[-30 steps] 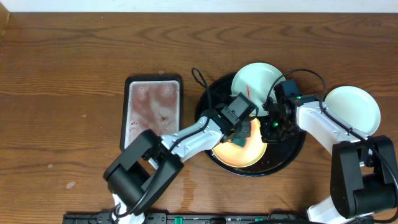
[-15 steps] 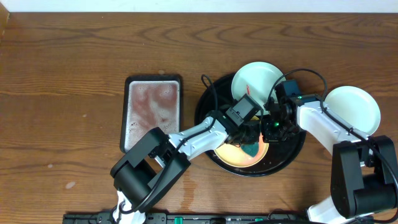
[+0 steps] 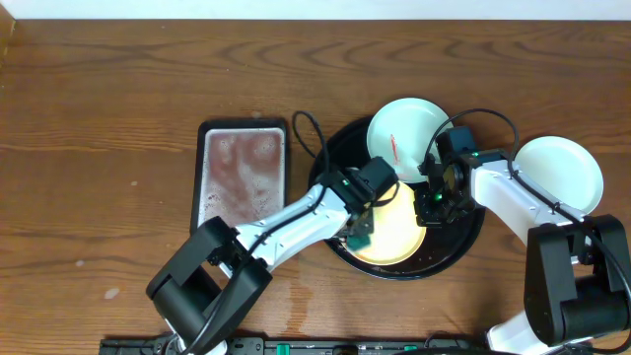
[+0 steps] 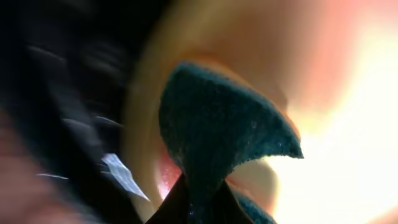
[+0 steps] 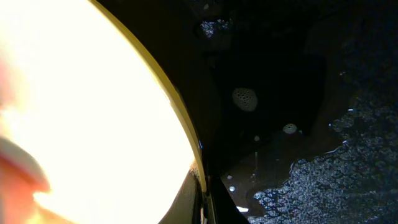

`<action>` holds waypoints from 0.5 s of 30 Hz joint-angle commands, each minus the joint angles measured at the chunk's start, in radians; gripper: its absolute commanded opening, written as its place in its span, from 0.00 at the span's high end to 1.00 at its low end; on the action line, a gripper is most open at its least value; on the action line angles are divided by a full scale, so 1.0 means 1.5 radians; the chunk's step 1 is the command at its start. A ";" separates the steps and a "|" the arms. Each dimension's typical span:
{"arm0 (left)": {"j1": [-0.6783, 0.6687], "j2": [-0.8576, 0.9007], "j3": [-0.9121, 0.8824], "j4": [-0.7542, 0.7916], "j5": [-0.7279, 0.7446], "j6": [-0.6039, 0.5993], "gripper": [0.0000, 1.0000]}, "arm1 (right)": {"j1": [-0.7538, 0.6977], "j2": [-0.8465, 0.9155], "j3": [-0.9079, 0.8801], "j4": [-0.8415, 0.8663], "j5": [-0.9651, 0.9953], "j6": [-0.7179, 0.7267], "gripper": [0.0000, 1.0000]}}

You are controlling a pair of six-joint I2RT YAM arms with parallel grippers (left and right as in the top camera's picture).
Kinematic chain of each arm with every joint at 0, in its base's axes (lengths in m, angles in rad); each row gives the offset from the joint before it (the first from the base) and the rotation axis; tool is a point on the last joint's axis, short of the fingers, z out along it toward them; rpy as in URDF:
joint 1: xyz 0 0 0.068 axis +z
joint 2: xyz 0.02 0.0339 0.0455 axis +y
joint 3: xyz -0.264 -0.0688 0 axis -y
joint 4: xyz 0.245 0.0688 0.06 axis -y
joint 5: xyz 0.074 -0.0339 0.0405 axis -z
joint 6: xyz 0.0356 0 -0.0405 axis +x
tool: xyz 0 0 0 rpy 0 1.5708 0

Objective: Clean dirty plates on tray and stack at the side
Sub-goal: 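Scrub the yellow plate held by the right gripper with the left sponge, then return the sponge to the soapy tray with the left gripper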

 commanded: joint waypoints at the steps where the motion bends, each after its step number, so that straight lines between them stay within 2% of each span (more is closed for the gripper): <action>1: 0.012 -0.002 -0.018 -0.021 -0.219 0.062 0.92 | -0.001 0.007 0.000 0.003 0.030 0.002 0.99; 4: 0.012 -0.006 0.002 -0.035 -0.243 0.091 0.93 | -0.001 0.007 0.000 0.003 0.030 0.002 0.99; 8: 0.012 -0.036 0.079 -0.133 -0.228 0.089 0.92 | -0.001 0.007 0.000 0.003 0.031 -0.006 0.99; 11: 0.012 -0.078 0.130 -0.200 -0.222 0.089 0.92 | -0.001 0.006 0.000 0.006 0.030 -0.006 0.99; 15: 0.030 -0.153 0.138 -0.244 -0.230 0.090 0.92 | -0.001 0.004 0.000 0.007 0.030 -0.006 0.99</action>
